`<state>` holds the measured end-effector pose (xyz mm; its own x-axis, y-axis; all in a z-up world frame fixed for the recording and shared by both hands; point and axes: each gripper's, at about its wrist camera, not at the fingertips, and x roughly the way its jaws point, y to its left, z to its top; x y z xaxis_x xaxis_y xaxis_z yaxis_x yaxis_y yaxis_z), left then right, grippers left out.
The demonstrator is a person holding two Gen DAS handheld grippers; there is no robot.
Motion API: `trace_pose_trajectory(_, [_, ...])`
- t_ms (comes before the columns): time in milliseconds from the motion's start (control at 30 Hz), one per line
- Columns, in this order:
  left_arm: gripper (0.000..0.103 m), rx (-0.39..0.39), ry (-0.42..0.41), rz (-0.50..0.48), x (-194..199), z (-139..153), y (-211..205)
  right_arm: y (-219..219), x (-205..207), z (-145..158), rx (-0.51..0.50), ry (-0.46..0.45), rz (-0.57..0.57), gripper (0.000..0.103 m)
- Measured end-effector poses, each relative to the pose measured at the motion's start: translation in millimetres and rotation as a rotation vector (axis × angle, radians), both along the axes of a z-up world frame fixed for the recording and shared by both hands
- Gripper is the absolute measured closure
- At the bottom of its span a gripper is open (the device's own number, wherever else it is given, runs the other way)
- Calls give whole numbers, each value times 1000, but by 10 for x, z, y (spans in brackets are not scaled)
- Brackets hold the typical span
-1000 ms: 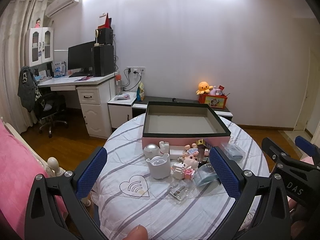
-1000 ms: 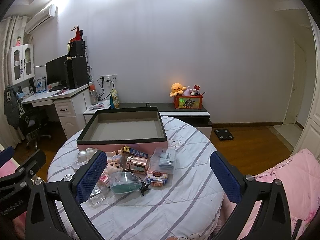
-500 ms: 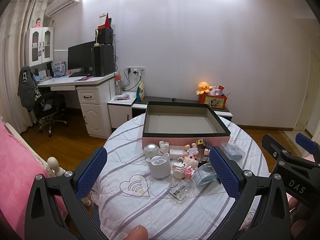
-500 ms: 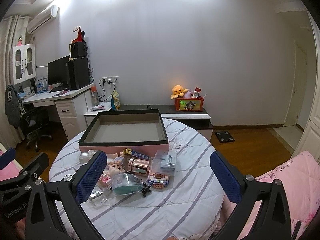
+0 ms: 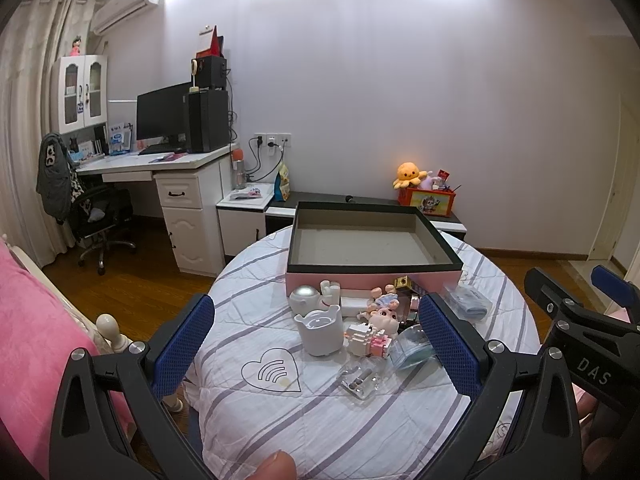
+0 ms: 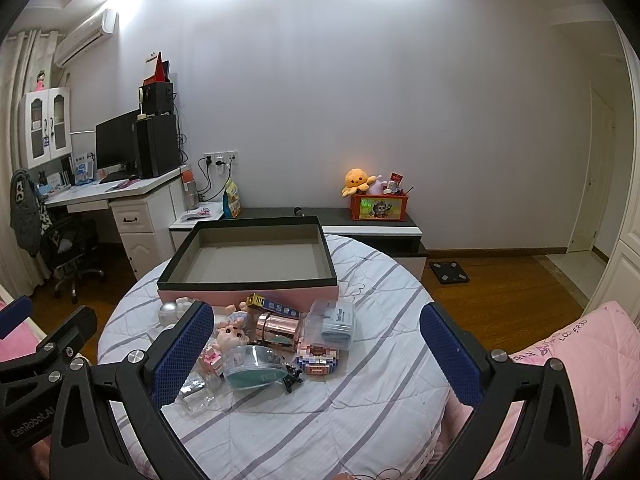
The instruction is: Organize rigid objects
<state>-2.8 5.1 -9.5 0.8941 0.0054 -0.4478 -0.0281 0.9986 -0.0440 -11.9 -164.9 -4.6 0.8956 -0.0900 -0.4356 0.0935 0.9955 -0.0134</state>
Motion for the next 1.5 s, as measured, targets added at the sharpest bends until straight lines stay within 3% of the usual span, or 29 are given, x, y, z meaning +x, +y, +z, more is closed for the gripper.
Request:
trace_pose_trajectory(1133, [0,2,2,2,8,-2,-8,-11,49,-31,-5,14,2,0])
trace_pose_trajectory(1500, [0,0,68,4,139,-281,103,-77,176,-206,-2,60,6,0])
